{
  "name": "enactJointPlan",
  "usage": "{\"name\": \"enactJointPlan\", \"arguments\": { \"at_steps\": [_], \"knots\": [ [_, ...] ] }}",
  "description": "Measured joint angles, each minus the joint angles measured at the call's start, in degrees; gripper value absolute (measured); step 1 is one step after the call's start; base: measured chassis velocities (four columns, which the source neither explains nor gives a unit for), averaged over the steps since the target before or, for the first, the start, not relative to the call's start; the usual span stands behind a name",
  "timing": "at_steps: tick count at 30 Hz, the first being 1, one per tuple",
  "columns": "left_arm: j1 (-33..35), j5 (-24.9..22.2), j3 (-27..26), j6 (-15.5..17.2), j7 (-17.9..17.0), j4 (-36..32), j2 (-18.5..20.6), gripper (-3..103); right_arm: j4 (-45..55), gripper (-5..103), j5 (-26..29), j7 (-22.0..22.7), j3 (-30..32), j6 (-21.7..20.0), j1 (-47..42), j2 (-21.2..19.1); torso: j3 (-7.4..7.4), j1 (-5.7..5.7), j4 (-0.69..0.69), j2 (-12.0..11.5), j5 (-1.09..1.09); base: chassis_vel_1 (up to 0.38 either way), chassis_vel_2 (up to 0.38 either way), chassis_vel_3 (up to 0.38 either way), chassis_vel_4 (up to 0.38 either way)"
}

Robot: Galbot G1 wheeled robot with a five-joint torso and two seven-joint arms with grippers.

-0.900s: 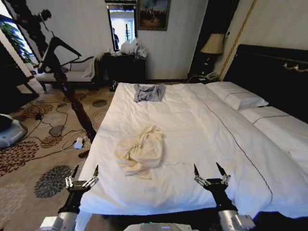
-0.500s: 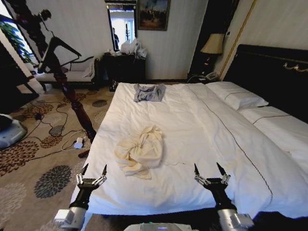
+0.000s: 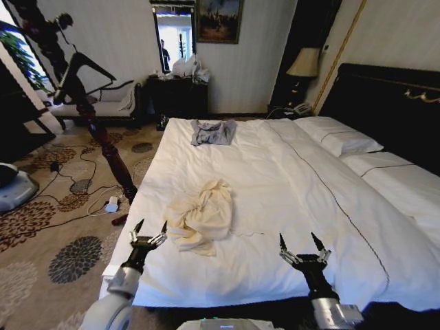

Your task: Pick up the clothes from the bed and hang them on the clothes hanger.

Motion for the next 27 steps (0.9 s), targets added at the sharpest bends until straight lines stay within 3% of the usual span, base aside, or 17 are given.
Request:
{"name": "enactJointPlan", "arguments": {
  "at_steps": [2,5,10,11,17,27],
  "knots": [
    [-3.2,-1.4,0.8,0.0,0.1,2.6,3.1,94,-0.1,100,0.9,0.1,0.2,-0.3,0.1,-0.5,0.0,0.0,-0.06,0.0,-0.01,0.0,0.0,0.0,0.0],
    [-6.3,-3.2,1.6,0.2,-0.2,4.3,5.0,94,-0.4,100,1.5,0.3,0.1,-0.9,0.7,-1.0,0.0,0.0,-0.05,0.0,-0.01,0.0,0.0,0.0,0.0],
    [-17.7,-8.6,9.5,1.7,-1.2,9.7,8.3,94,-0.6,100,1.4,0.3,-0.3,-1.2,0.3,-0.6,0.0,0.0,-0.07,0.0,-0.01,0.0,0.0,0.0,0.0],
    [-23.1,-10.4,14.2,1.9,-1.6,11.8,8.7,94,-0.4,100,1.2,0.3,-0.3,-1.3,0.3,-0.2,0.0,0.0,-0.07,0.0,-0.01,0.0,0.0,0.0,0.0],
    [-37.4,-13.0,27.7,3.3,-3.5,18.0,7.0,94,0.0,100,1.1,0.3,0.6,-1.3,0.0,0.7,0.0,0.0,-0.05,0.0,0.0,0.0,0.0,0.0,0.0],
    [-49.6,-13.3,40.6,5.0,-5.3,29.8,1.5,92,0.0,100,1.9,0.4,1.7,-1.3,0.5,1.4,0.0,0.0,-0.04,0.0,0.0,0.0,0.0,0.0,0.0]
  ]
}}
